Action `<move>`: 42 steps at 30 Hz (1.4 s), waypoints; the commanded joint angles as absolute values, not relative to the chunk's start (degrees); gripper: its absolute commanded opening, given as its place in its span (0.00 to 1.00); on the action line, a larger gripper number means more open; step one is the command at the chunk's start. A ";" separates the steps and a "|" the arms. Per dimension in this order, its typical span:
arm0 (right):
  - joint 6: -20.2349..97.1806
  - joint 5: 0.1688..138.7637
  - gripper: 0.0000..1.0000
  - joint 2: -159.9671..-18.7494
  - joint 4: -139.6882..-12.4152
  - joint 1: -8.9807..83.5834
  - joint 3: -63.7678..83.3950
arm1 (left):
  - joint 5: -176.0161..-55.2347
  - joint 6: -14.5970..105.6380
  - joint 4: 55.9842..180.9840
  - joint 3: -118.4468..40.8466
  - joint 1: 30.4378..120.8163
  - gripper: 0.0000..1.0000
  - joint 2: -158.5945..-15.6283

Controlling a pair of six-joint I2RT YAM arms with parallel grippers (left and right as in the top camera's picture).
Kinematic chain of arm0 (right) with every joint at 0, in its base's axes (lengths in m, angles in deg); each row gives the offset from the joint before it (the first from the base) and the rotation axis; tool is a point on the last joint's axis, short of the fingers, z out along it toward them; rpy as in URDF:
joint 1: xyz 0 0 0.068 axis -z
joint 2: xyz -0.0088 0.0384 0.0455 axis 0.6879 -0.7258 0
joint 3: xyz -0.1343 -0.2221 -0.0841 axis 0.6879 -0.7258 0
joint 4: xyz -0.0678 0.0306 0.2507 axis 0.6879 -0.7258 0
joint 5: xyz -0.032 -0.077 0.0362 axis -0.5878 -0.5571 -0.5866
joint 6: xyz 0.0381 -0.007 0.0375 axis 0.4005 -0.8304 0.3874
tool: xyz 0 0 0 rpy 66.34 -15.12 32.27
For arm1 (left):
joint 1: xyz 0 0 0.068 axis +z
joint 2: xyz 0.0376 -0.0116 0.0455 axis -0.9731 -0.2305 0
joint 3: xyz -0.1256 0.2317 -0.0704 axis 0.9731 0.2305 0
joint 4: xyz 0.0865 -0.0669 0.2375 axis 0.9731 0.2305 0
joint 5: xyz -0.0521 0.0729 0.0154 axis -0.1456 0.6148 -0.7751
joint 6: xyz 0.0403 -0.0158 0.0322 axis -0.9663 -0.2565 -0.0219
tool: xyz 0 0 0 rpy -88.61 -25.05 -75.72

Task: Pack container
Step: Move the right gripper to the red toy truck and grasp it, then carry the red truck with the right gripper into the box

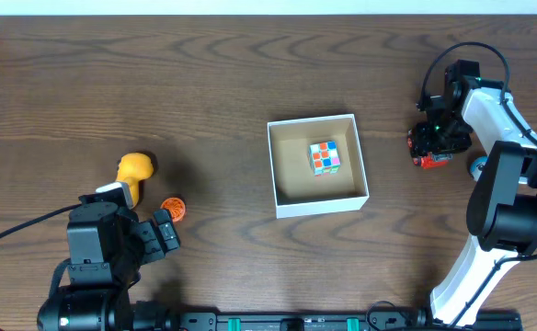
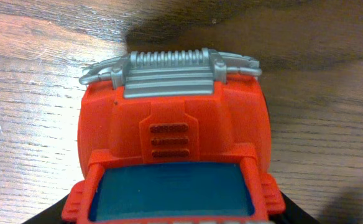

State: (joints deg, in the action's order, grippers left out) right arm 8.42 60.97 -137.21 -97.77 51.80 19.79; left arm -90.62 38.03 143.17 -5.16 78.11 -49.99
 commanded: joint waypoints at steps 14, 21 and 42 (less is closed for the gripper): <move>16.03 61.30 0.03 -127.66 -99.47 48.24 20.32 | -90.42 38.82 143.15 -6.30 78.00 0.98 -50.21; 21.66 61.24 0.01 -112.23 -101.50 41.18 20.32 | -90.42 38.82 143.17 -6.30 78.00 0.98 -50.21; 52.55 56.21 0.01 -114.11 -97.79 5.69 20.29 | -90.42 39.24 143.19 -6.30 78.00 0.98 -50.21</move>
